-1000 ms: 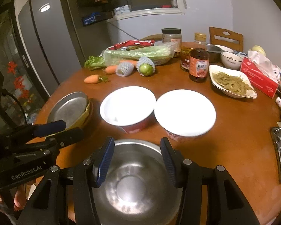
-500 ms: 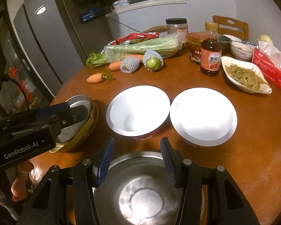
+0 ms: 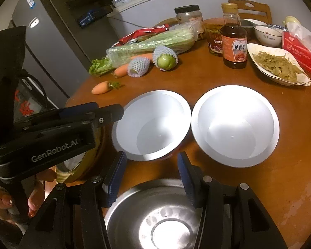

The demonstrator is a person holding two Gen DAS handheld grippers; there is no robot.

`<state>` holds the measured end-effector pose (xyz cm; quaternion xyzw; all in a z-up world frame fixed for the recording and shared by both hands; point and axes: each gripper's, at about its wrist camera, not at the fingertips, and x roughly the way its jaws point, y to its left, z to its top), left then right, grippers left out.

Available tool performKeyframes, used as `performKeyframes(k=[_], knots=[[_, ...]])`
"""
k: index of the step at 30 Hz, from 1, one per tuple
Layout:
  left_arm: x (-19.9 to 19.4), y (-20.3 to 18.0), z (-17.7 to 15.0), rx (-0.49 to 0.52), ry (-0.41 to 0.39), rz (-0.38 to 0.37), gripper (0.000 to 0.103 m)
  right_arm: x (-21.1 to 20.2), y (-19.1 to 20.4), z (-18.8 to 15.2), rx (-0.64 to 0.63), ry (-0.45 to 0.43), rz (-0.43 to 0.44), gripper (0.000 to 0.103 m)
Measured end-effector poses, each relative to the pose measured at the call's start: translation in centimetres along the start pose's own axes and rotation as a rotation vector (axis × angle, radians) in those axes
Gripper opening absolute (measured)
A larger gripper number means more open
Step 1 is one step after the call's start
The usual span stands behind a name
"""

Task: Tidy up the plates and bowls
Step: 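Carry the steel bowl with the right tool toward the white bowls, then grasp a white bowl rim with the left tool while the right tool holds the steel bowl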

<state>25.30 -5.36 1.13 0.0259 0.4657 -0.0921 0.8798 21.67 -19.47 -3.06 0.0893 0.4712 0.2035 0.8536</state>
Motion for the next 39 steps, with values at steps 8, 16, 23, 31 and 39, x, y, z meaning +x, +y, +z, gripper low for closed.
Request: performKeyframes(k=[8,16,23,31,39], knots=[[2.5,-0.3,0.6,0.000,0.039,-0.014,0.048,0.7,-0.4,0.5,-0.003,-0.010,-0.021,0.053],[3.7,-0.3,0.5,-0.006,0.064,-0.036,0.031,1.6,-0.2,0.8,-0.030,-0.009,-0.020,0.049],[3.4,-0.1,0.3,-0.021,0.039,-0.031,0.023,1.5,0.1,0.9,-0.050,-0.028,-0.049,0.048],[0.8,0.3,0.2,-0.034,-0.007,-0.038,0.023,0.2,1.0,1.0,-0.080,-0.068,-0.042,0.048],[-2.1,-0.3,0.1,-0.032,-0.062,-0.047,0.023,-2.3,2.0,0.8,-0.123,-0.119,-0.047,0.048]])
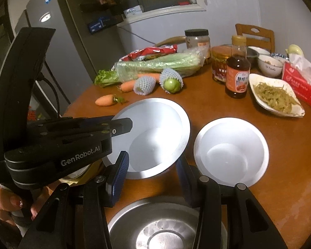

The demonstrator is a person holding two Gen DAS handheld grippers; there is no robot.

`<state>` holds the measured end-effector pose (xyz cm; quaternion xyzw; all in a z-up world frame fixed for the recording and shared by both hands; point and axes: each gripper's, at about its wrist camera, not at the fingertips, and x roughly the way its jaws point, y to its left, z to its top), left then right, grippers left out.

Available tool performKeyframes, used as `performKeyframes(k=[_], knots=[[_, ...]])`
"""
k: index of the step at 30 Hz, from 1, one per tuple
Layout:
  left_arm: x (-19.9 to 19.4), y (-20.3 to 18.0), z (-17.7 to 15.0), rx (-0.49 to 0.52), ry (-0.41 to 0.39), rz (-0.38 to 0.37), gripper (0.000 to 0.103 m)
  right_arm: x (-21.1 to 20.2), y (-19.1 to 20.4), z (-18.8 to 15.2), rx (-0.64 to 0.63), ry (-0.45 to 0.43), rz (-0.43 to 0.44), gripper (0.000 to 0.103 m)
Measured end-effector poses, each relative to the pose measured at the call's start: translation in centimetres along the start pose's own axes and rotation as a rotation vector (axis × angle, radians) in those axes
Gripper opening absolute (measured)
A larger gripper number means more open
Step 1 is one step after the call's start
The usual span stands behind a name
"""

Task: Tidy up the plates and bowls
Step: 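Grasp a white bowl rim with the left tool while the right tool holds the steel bowl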

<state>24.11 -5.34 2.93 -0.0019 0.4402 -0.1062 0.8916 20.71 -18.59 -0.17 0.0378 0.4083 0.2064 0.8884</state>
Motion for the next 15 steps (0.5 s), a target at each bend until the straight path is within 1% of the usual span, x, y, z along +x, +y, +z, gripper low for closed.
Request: performKeyframes(k=[4,9,15], knots=[[-1.4,-0.6,-0.2,0.003,-0.022,-0.008,0.023,-1.4,0.2,-0.1,-0.009,-0.027,-0.004,0.048],[-2.6,-1.4,-0.7,0.010,-0.028,0.006,0.023,-3.0,0.3,-0.4,-0.018,-0.052,-0.006,0.048],[-4.3,-2.4,-1.3,0.014,-0.052,-0.007,0.023,-4.9,0.4,-1.2,-0.031,-0.073,-0.006,0.048]])
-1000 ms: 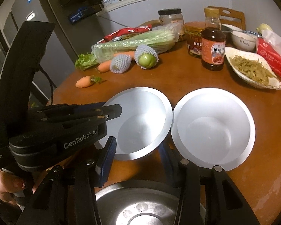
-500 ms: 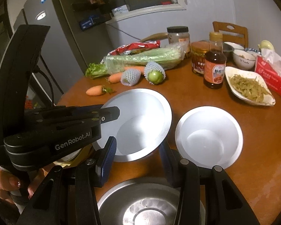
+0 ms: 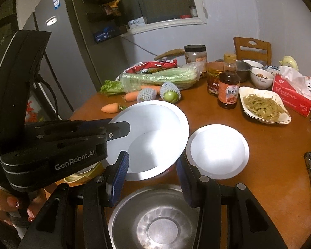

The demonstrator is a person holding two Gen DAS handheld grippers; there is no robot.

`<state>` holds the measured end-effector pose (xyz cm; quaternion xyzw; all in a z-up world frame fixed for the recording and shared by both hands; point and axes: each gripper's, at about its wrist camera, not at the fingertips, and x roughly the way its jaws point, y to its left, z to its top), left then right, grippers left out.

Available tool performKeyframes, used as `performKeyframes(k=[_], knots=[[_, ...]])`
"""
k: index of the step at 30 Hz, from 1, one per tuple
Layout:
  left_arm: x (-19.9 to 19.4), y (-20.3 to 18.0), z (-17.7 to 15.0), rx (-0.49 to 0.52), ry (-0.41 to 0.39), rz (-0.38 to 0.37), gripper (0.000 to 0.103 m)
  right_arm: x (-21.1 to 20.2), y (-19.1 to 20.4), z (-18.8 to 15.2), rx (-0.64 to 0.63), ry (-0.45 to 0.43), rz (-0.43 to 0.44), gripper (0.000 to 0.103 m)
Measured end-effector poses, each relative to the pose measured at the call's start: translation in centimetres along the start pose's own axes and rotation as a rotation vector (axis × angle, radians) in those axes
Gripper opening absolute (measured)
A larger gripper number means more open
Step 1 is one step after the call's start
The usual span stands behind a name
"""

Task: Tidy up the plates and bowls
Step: 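Grasp a white bowl rim with the left tool while the right tool holds the steel bowl, then lower the white bowl into the steel bowl with the left tool and release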

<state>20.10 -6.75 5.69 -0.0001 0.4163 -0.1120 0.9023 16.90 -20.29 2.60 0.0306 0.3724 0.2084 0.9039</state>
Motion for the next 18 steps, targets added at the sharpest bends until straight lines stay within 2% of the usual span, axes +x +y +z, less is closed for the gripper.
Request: performKeyframes(k=[18], knots=[[-2.9,-3.9,-2.0,0.041,-0.041,-0.006,0.023,-5.1,-0.7,-2.1,-0.021,-0.052,-0.012,0.048]])
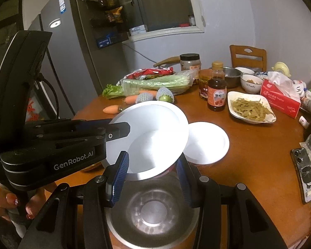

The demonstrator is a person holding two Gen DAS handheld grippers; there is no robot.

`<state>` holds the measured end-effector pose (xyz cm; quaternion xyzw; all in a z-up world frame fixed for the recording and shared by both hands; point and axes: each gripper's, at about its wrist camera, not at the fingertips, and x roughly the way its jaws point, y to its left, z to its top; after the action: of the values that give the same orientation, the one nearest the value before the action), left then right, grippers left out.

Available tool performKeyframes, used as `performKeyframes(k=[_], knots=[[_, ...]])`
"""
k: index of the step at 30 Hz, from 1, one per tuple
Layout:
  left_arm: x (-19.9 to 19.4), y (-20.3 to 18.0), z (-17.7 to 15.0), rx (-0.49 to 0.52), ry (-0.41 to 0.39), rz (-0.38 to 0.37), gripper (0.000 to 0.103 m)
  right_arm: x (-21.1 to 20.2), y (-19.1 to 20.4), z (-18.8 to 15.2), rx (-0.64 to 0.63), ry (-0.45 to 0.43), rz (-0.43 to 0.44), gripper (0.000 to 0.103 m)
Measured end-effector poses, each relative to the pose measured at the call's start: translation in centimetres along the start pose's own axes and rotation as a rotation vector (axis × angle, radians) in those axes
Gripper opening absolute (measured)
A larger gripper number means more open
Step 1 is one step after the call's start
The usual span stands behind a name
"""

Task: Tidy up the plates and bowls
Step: 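Lower the white bowl into the steel bowl with the left tool and release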

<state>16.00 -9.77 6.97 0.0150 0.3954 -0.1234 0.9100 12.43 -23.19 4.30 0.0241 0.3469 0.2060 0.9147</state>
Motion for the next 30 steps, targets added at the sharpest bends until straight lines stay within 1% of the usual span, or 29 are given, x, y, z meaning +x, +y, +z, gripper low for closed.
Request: performKeyframes(k=[6,14,22,30], knots=[[-0.4,-1.2,-0.7,0.012,0.003,-0.002,0.023,-1.2,-0.5,-0.8,-0.005,-0.007,-0.003,0.048],[-0.4,-2.1,-1.8,0.019,0.014,-0.002,0.023,-1.9,-1.0,-1.9,-0.004,0.005,-0.002,0.048],[0.4,-2.0,-3.5,0.010,0.048,0.004,0.023,-2.0,-0.9,-3.0,-0.013,0.023,0.010,0.048],[1.6,-1.8,-5.4,0.004,0.088,0.002,0.023,-1.1,-0.8,-4.4,-0.018,0.058,0.012,0.048]])
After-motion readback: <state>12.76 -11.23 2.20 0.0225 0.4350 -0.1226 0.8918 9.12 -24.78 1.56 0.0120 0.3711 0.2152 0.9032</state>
